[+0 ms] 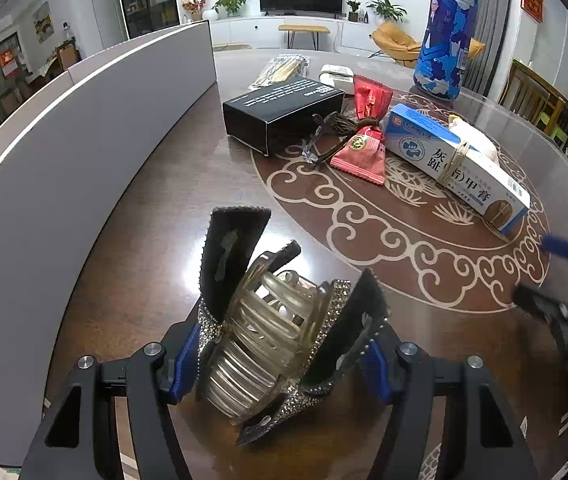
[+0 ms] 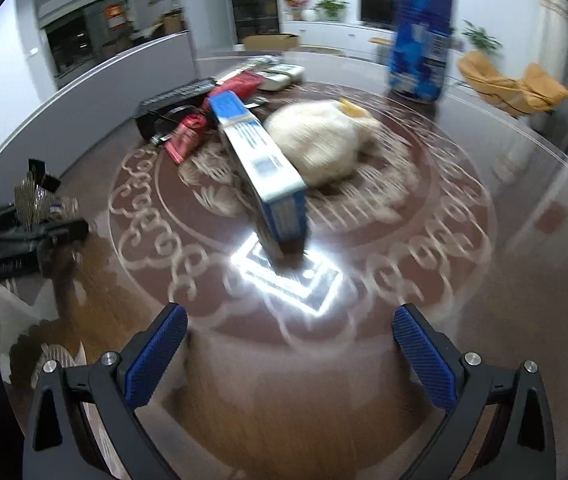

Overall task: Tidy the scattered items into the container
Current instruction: 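Grasp and lift the blue-and-white string-tied box with the right tool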

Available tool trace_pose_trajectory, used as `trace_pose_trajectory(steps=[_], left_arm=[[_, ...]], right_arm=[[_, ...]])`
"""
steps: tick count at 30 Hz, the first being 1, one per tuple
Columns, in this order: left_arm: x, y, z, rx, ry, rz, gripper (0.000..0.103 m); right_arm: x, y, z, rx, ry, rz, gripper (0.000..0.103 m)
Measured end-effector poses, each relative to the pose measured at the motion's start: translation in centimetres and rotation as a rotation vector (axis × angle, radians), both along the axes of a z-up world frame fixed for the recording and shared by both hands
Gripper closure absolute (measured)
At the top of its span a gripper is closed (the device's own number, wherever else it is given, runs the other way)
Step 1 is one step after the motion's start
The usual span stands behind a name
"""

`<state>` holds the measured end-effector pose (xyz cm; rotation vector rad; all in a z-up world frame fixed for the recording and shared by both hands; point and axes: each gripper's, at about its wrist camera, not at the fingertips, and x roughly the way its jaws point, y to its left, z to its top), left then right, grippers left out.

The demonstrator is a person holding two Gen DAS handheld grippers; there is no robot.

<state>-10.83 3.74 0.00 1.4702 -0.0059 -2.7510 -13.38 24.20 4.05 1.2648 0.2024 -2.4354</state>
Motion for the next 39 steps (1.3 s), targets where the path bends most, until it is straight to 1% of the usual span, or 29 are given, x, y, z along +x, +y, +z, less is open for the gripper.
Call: trace_pose_trajectory(steps=[2,3,4,5,6,8,9,10,13,16,18,19,20,21,22,23,24,25,26,28,30,31,35,36,37,39], left_arm=[[0.1,0.0,0.0,0.001,0.004,0.003,0.037],[0.2,0.0,0.0,0.001,0.005,0.003,0.037],[0.3,-0.1,0.0,0.002,0.005,0.004,0.037],[0.4,-0.2,0.0,0.003,0.005,0.004,0.037],[0.5,-0.3,0.0,0.004,0.005,0.004,0.037],[0.8,-0.5,0.0,0.004,0.006,0.002,0.037],[0.9,-0.6,0.0,0.004,0.006,0.002,0.037],[1.1,-0.8,0.0,0.004,0.007,0.001,0.037],[1.5,-1.1,0.0,0.005,0.008,0.002,0.037],[1.7,-1.2,0.1,0.005,-0.001,0.001,0.037],[1.8,-1.1,0.1,0.005,-0.006,-0.002,0.037],[1.7,-1.1,0.1,0.006,-0.008,-0.004,0.037],[1.7,-1.1,0.1,0.007,-0.012,-0.004,0.036],[1.6,-1.1,0.1,0.008,-0.014,-0.003,0.036],[1.5,-1.0,0.1,0.008,-0.018,-0.003,0.034],[1.4,-0.9,0.1,0.008,-0.020,-0.005,0.033],[1.3,-0.9,0.0,0.008,-0.021,-0.006,0.032],[1.2,-0.9,0.0,0.009,-0.023,-0.007,0.030],[1.1,-0.8,0.0,0.009,-0.026,-0.009,0.028],[1.1,-0.7,-0.1,0.009,-0.033,-0.016,0.026],[1.1,-0.6,-0.1,0.008,-0.038,-0.023,0.024],[1.1,-0.6,-0.1,0.007,-0.039,-0.026,0.022],[1.3,-1.0,-0.1,0.007,-0.048,-0.031,0.021],[1.3,-1.2,-0.1,0.007,-0.051,-0.025,0.021],[1.4,-1.5,-0.1,0.009,-0.053,-0.017,0.021],[1.6,-2.1,0.0,0.022,-0.056,-0.012,0.021]], right_arm=[[-1.7,-1.3,-0.2,0.030,0.001,0.040,0.001],[-2.5,-2.2,-0.2,0.052,0.007,0.061,0.003],[-3.1,-2.8,-0.2,0.054,0.012,0.079,0.010],[-3.8,-3.5,0.0,0.053,0.017,0.089,0.023],[-4.2,-4.0,0.2,0.053,0.016,0.092,0.031],[-4.8,-4.8,0.6,0.035,-0.002,0.091,0.067],[-4.9,-4.9,0.8,0.000,-0.023,0.085,0.074],[-4.9,-4.9,0.8,-0.036,-0.040,0.073,0.076],[-4.1,-3.9,0.6,-0.174,-0.105,0.033,0.079],[-2.9,-1.6,-0.1,-0.373,-0.227,-0.020,0.079],[-1.9,1.0,-1.0,-0.510,-0.300,-0.075,0.079],[-1.6,2.1,-1.2,-0.547,-0.321,-0.096,0.079],[-1.3,3.0,-1.3,-0.559,-0.327,-0.116,0.078],[-0.9,3.9,-1.1,-0.539,-0.313,-0.132,0.077],[-0.5,4.5,-0.6,-0.499,-0.282,-0.144,0.070],[-0.3,5.0,-0.2,-0.464,-0.255,-0.153,0.059],[-0.1,5.4,0.1,-0.428,-0.230,-0.163,0.052],[0.0,5.7,0.5,-0.394,-0.211,-0.171,0.039],[0.1,5.8,0.7,-0.353,-0.192,-0.175,0.028],[0.5,5.4,1.4,-0.275,-0.146,-0.149,0.024],[0.8,3.8,1.9,-0.186,-0.100,-0.084,0.020],[1.0,2.8,1.9,-0.140,-0.077,-0.048,0.016],[1.4,-1.2,1.1,0.060,0.037,0.088,0.016],[1.1,-1.8,0.9,0.086,0.059,0.106,0.016],[0.4,-2.0,0.8,0.089,0.067,0.100,0.016],[-0.8,-0.5,0.6,0.031,0.050,0.046,0.016]])
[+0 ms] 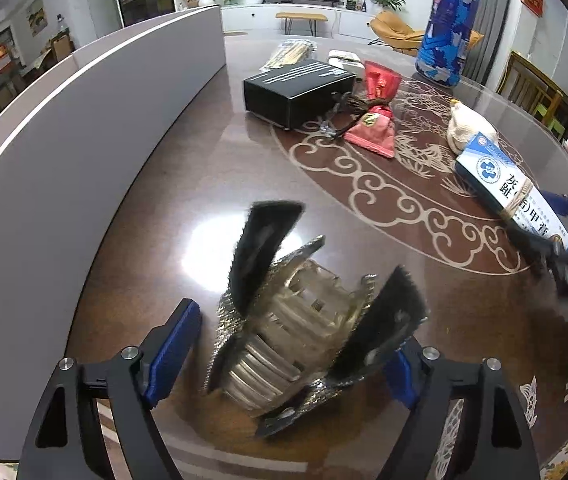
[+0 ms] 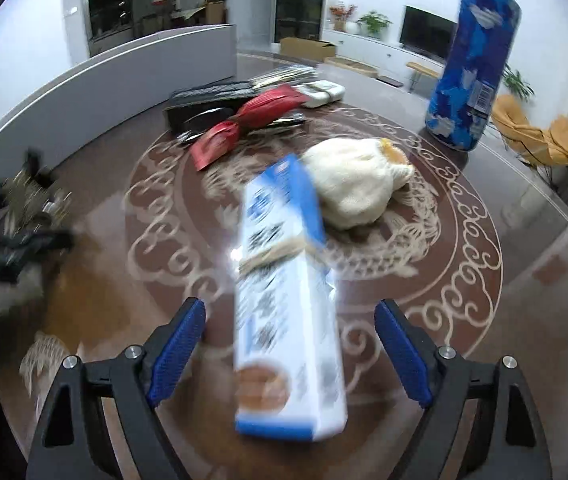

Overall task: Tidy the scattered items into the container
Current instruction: 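Grasp and lift the blue-and-white string-tied box with the right tool, then carry ornament and blue box into the cardboard box and open both tools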

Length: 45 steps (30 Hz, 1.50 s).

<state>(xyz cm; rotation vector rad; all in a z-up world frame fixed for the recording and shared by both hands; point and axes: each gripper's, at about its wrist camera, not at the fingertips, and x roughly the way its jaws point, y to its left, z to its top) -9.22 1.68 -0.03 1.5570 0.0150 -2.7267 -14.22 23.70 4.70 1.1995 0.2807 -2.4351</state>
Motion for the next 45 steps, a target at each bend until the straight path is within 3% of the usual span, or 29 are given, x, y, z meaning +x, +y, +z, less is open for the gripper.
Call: trace_pose_trajectory(steps=[3,4,13,18,22,25,28,31,32,39,41,45], left_arm=[[0.3,-0.6,0.0,0.021,-0.002,0.003,0.021],[0.4,-0.7,0.1,0.024,-0.002,0.002,0.021],[0.4,-0.7,0.7,0.025,-0.008,-0.051,0.021],[0.4,-1.4,0.2,0.021,-0.038,-0.070,0.021],[0.7,-1.0,0.0,-0.004,-0.028,-0.087,0.021],[0.6,-0.7,-0.1,-0.006,-0.005,-0.077,0.023],[0.4,-0.3,0.2,-0.013,0.015,-0.074,0.041],[0.1,-0.3,0.3,-0.013,0.012,-0.067,0.044],[0.1,-0.4,0.3,-0.013,0.013,-0.063,0.050],[0.7,-0.6,0.4,-0.003,0.011,-0.051,0.052],[1.0,-0.5,0.6,0.010,0.013,-0.054,0.052],[1.7,0.1,1.2,0.014,0.020,-0.077,0.052]], right_arm=[[-1.4,2.3,0.6,-0.117,-0.027,-0.084,0.016],[-1.5,2.5,0.7,-0.112,-0.024,-0.084,0.016],[-0.2,-1.5,0.9,0.063,0.049,0.136,0.017],[-1.2,-2.9,-0.2,0.103,0.021,0.170,0.029],[-1.1,-2.2,-0.3,0.057,-0.033,0.144,0.057],[0.3,-1.9,-0.3,0.038,-0.051,0.122,0.057],[2.0,-1.8,-0.3,0.034,-0.047,0.114,0.057],[2.4,-1.4,-0.2,0.028,-0.051,0.093,0.057],[2.3,-1.4,-0.2,0.032,-0.052,0.090,0.057],[1.3,-2.1,-0.2,0.061,-0.094,0.110,0.053],[1.3,-2.2,-0.1,0.064,-0.103,0.109,0.058],[1.8,-1.9,0.2,0.059,-0.121,0.093,0.058]])
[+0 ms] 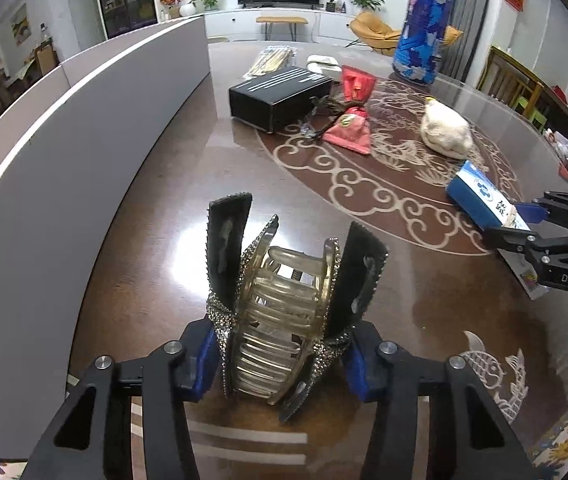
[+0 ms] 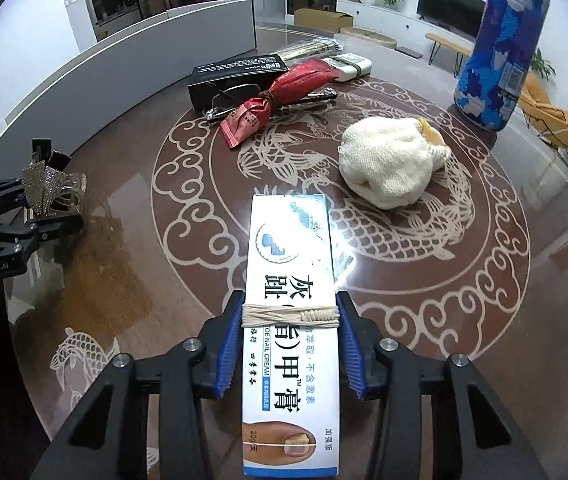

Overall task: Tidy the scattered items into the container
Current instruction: 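Carry ornament and blue box into the cardboard box and open both tools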

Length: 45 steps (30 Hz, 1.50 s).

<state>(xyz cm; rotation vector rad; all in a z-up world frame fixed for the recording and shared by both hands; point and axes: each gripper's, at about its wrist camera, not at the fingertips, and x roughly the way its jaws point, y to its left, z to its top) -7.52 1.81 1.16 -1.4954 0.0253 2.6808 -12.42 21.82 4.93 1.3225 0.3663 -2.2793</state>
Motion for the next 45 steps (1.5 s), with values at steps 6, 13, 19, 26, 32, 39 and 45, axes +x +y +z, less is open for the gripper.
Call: trace_pose_trajectory(steps=[6,13,19,26,32,39,45], left_arm=[[0.9,0.8,1.8,0.020,0.032,-0.024,0.052],[1.8,0.7,2.9,0.035,0.044,-0.031,0.052],[2.3,-2.0,6.4,0.067,0.074,-0.008,0.052],[1.8,-11.2,13.1,0.079,0.143,0.090,0.052],[-0.5,-20.6,15.7,0.038,0.150,0.234,0.052],[-5.4,-28.9,12.9,0.048,0.062,0.358,0.052],[-9.8,-30.7,7.9,0.017,-0.049,0.345,0.052]], right_arm=[[1.0,0.8,1.7,-0.032,-0.005,-0.028,0.058],[1.8,0.9,3.7,-0.083,-0.019,-0.048,0.058],[2.1,-1.9,6.0,-0.111,-0.021,-0.006,0.058],[0.9,-9.7,11.2,-0.178,0.023,0.093,0.058],[-1.9,-19.9,16.9,-0.296,0.060,0.189,0.058],[-5.6,-32.9,18.8,-0.328,0.116,0.287,0.058],[-9.6,-40.4,13.4,-0.179,0.080,0.285,0.058]])
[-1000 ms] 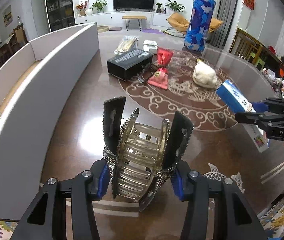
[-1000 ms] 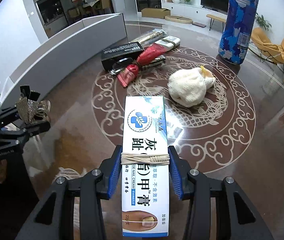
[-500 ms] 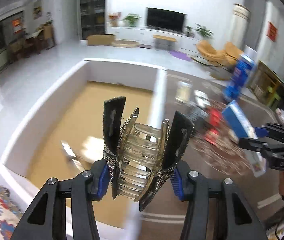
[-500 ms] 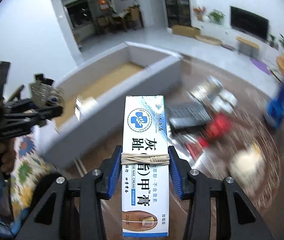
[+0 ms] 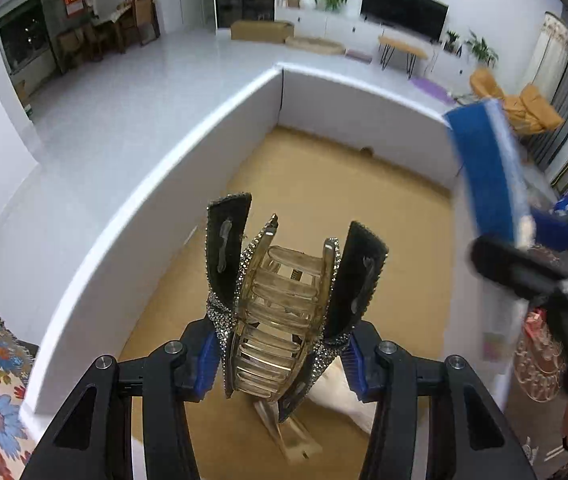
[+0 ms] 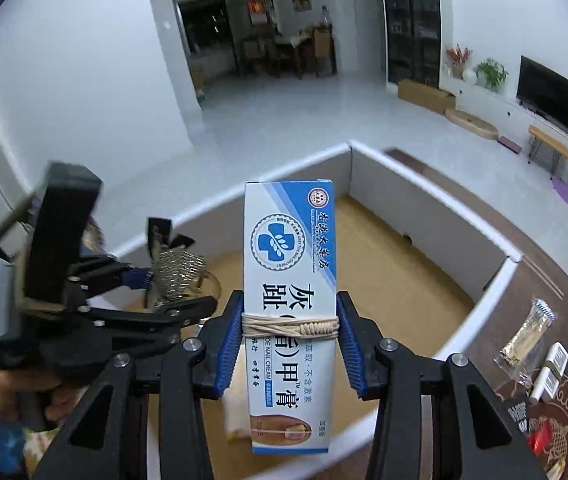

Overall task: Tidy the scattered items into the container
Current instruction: 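Carry ornament and blue box into the cardboard box and open both tools, then move both tools back over the table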

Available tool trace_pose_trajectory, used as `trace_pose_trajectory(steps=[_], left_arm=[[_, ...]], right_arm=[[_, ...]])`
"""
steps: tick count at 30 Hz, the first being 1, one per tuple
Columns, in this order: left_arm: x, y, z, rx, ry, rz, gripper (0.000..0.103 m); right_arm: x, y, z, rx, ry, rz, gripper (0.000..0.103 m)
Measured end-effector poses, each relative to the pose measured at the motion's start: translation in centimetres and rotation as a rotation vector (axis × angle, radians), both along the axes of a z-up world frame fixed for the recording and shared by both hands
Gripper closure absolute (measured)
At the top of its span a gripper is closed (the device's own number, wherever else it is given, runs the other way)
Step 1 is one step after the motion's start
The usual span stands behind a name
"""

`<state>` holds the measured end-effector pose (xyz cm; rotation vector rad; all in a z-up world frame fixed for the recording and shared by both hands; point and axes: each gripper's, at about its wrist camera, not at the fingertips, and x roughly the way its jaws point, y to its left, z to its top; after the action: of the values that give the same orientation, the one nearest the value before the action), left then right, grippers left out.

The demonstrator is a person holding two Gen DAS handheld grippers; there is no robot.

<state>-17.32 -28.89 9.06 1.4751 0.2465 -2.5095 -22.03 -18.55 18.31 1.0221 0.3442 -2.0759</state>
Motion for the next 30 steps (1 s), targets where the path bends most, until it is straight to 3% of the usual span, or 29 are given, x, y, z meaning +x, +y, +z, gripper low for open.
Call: trace_pose_trajectory(steps=[5,10,12,13,14,18,21,22,24,27,30], left_arm=[[-2.4,-1.1,-3.6,0.005,-0.067,0.006,0.052],[-3.7,-1.4,-6.1,0.010,-0.132,0.010,0.050],[-3.8,-1.3,-6.7,-0.017,-0.152,0.015,0.039],[-3.8,-1.2,-6.9,-0.032,-0.159,0.022,0.025],[-3.6,-1.1,-6.8,-0.046,-0.153,0.031,0.024],[-2.1,-0.6,-4.4,-0.068,-0.070,0.069,0.024],[0.3,0.7,-0.8,-0.112,0.042,0.089,0.024],[1.3,1.2,0.3,-0.118,0.078,0.086,0.024],[3.6,3.4,3.0,-0.124,0.161,0.060,0.023],[7.5,8.1,6.5,-0.127,0.269,-0.015,0.021],[8.8,12.4,8.8,-0.099,0.343,-0.093,0.005]], right_arm=[[-2.3,-3.4,-4.7,0.135,-0.038,-0.022,0.058],[-3.6,-4.6,-7.0,0.154,-0.099,-0.045,0.055],[-4.1,-4.4,-7.0,0.139,-0.124,-0.062,0.042],[-4.2,-4.0,-6.7,0.118,-0.128,-0.072,0.030],[-4.2,-3.7,-6.3,0.093,-0.127,-0.083,0.026],[-3.0,-0.8,-4.1,0.001,-0.098,-0.114,0.025],[-1.0,3.5,-1.8,-0.091,-0.029,-0.165,0.011],[0.0,5.5,-1.3,-0.125,-0.004,-0.189,0.001],[1.7,10.0,-1.1,-0.170,0.027,-0.234,0.000],[3.1,16.4,-2.8,-0.128,0.027,-0.288,0.000],[6.0,23.1,-5.3,-0.059,0.055,-0.352,0.000]])
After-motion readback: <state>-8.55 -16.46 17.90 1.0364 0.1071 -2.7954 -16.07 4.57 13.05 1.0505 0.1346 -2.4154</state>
